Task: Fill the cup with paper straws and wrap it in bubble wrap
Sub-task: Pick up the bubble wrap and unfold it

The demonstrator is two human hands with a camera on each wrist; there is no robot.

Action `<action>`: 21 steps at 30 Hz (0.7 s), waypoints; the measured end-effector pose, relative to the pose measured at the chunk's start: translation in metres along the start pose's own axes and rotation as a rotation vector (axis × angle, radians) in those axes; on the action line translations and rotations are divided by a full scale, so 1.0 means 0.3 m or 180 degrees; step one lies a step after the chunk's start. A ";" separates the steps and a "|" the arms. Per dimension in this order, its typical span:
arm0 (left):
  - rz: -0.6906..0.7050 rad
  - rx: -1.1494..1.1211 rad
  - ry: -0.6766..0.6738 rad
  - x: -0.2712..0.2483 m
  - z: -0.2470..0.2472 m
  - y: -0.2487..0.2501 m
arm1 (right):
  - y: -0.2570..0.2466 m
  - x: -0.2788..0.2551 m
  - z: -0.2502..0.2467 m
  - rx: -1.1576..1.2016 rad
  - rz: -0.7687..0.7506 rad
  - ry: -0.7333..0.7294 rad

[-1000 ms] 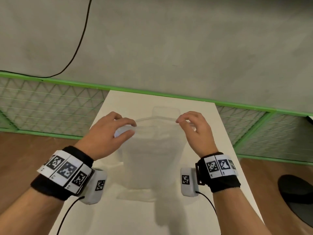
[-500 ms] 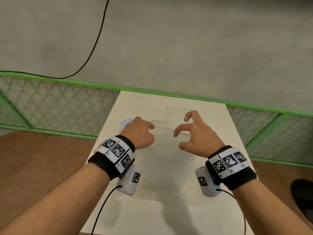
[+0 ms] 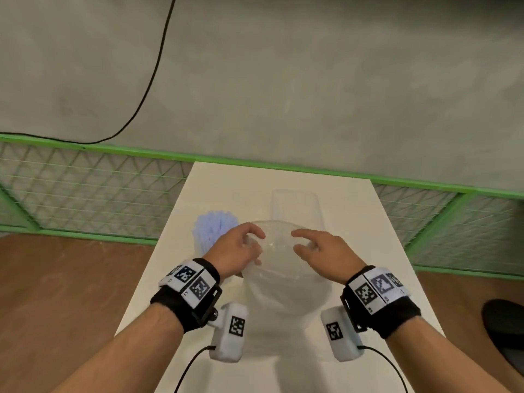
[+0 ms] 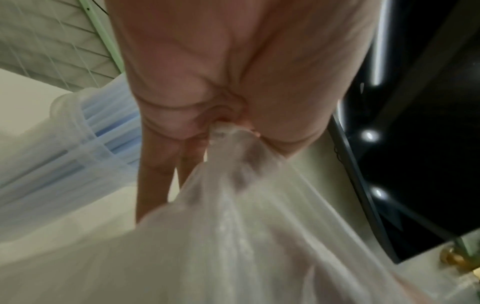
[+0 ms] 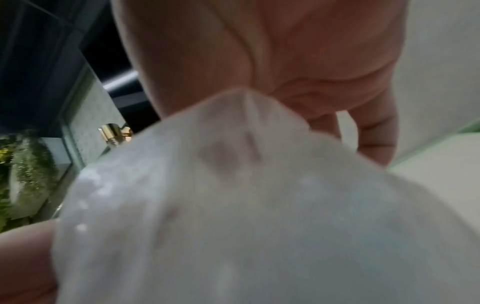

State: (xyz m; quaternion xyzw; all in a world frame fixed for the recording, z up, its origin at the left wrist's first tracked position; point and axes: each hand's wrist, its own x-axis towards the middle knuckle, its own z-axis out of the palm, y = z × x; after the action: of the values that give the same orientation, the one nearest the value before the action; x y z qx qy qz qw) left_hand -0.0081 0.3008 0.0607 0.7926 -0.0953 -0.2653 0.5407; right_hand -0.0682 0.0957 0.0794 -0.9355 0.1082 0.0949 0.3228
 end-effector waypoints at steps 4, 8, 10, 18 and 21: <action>0.0009 0.0608 -0.0004 0.017 0.001 -0.037 | 0.076 0.026 0.042 0.0763 0.0280 -0.0049; -0.0137 0.0871 -0.0297 0.041 0.011 -0.051 | 0.103 0.055 0.059 0.1670 0.0888 -0.0460; -0.0153 0.0895 -0.0460 0.050 0.011 -0.050 | 0.111 0.069 0.066 0.1891 0.0993 -0.0593; -0.0557 0.1453 -0.1096 0.075 0.025 -0.039 | 0.165 0.080 0.071 0.0795 0.1122 -0.1155; -0.0818 0.1583 -0.1247 0.071 0.016 -0.039 | 0.160 0.051 0.033 0.1152 0.0548 -0.0720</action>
State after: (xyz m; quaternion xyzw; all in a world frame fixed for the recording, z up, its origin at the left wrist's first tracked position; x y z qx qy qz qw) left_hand 0.0057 0.2921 0.0419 0.8397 -0.1585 -0.4470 0.2645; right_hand -0.0673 0.0630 0.0400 -0.8331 0.1660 0.2053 0.4861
